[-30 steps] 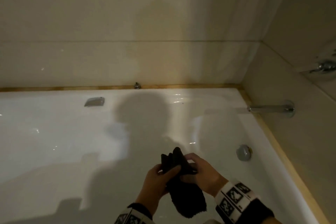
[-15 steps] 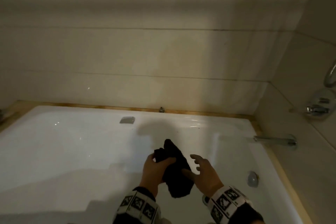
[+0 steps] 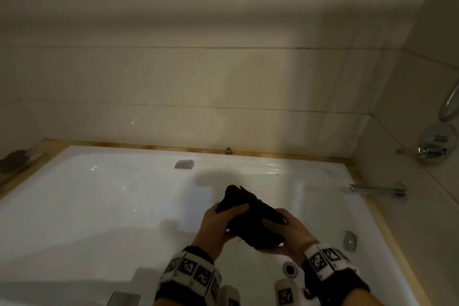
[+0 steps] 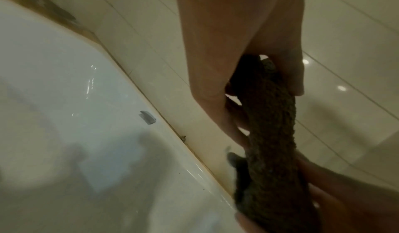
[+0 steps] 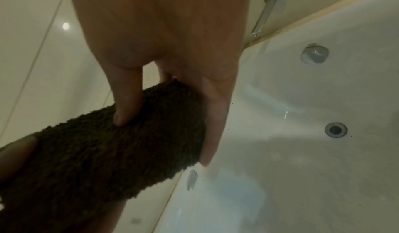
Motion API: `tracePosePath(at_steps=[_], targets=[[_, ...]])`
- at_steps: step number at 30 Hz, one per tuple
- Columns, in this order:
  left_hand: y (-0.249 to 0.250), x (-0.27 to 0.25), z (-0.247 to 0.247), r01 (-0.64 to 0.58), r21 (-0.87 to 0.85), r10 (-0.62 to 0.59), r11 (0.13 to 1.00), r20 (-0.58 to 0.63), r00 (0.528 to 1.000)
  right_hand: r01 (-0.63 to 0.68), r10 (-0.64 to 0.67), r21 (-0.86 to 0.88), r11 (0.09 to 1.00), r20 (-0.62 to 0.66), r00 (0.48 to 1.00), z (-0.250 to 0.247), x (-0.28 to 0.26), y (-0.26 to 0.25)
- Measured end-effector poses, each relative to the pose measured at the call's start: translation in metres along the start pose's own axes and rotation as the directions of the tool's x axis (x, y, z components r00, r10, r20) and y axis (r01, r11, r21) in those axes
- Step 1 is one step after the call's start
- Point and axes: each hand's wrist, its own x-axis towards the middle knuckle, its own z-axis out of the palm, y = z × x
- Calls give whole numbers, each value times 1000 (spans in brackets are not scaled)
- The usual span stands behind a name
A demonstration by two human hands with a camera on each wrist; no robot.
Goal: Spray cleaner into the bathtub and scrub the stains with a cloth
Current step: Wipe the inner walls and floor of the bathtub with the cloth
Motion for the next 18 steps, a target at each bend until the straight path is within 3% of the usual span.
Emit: tracePosePath(at_steps=[3,7,14,18], targets=[[-3,2,-32,6,111,3,994,-82,997,60,-63,-58,996,-50,997,18,-1,6],[-14,-2,-83,49,282,-48,958,-10,999,37,-55,-211,977,-78,995,46,6,30],[-53,9,-175,52,576,-41,816,-32,999,-11,-26,-483,875,-70,997,102,30,96],[-81,14,-215,89,678,-101,729,-21,995,-71,29,-520,851,-87,996,122,35,134]])
